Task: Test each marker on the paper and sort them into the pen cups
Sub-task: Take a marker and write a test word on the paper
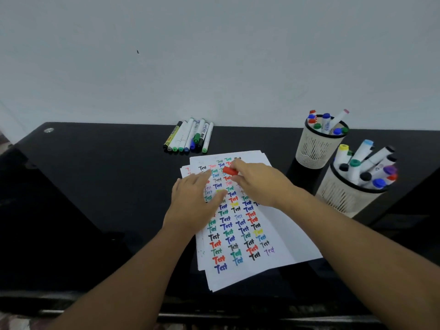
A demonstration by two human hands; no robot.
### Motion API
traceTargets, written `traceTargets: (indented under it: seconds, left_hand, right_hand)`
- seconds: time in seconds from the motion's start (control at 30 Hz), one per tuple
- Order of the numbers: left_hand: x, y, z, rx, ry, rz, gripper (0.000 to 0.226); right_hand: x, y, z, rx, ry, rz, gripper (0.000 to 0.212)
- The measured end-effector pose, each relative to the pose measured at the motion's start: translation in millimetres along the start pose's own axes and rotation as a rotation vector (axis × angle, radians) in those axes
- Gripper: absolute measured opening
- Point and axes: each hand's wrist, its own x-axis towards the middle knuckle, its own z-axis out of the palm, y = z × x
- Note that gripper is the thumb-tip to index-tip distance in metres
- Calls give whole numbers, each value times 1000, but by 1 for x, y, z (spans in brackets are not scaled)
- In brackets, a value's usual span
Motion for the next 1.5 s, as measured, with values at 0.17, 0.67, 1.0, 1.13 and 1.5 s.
traceTargets:
  seconds: [0.17, 0.67, 1.0, 1.13, 1.5]
  left_hand:
    - [1, -4, 3, -18, 33, 60, 67]
    - [3, -19, 17, 24, 135, 353, 30]
    - [0, -16, 13, 22, 151, 440, 33]
    - [0, -16, 13, 29, 161, 423, 39]
    - [-3, -14, 12, 35, 151, 443, 39]
  right_hand:
    - [-12, 0, 1, -85, -1, -6, 39]
    - [-17, -3, 10, -288, -3, -124, 40]
    - [-23, 5, 3, -147, -55, -249, 43]
    - [-23, 4, 1, -110, -106, -247, 40]
    - [-22, 5, 7, -241, -8, -225, 42]
